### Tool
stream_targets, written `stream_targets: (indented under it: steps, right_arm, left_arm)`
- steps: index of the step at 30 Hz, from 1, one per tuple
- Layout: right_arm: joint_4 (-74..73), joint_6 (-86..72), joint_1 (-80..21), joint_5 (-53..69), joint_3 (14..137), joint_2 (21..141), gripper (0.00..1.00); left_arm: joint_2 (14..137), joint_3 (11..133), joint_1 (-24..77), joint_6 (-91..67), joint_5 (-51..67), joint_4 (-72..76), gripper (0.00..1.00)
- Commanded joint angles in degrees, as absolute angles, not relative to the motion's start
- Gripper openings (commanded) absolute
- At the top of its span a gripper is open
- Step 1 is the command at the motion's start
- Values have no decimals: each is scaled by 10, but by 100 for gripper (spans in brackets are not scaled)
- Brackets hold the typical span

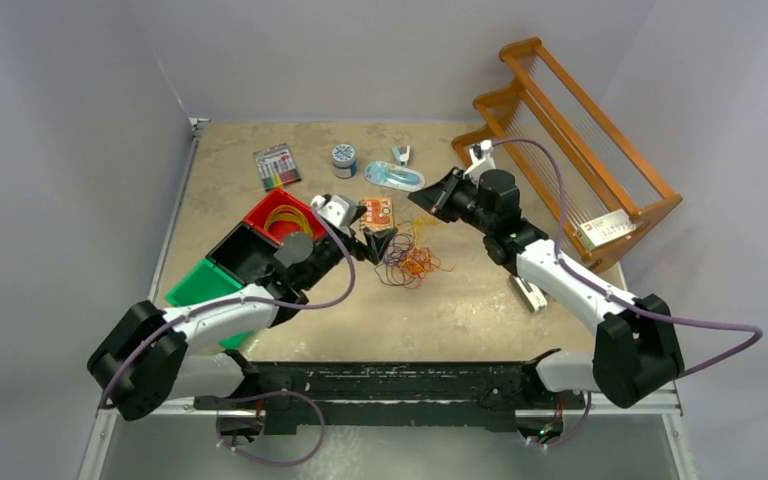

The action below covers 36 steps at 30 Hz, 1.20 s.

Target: Untangle the cables

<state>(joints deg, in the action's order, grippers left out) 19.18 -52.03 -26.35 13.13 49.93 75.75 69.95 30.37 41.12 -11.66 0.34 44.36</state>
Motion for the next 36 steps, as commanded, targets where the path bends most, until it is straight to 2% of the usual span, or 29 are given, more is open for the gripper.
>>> stream_targets:
  steps: [1, 9, 14, 21, 26, 36]
  right_arm:
    - [201, -504, -264, 158, 536, 750, 0]
    - [198, -512, -264, 165, 534, 744, 0]
    - [196, -513, -264, 173, 533, 735, 0]
    - [192, -510, -264, 184, 536, 734, 0]
    - [199, -513, -264, 192, 537, 737, 0]
    - [201, -519, -265, 219, 550, 735, 0]
  left_arm:
    - [740, 296, 442, -44, -1, 602, 84]
    - [839, 310, 473, -62, -20, 737, 84]
    - [920, 308, 473, -123, -54, 891, 78]
    - [992, 354, 473, -140, -56, 943, 72]
    - [1025, 397, 473, -139, -52, 935, 58]
    - [1097, 423, 473, -141, -23, 934, 49]
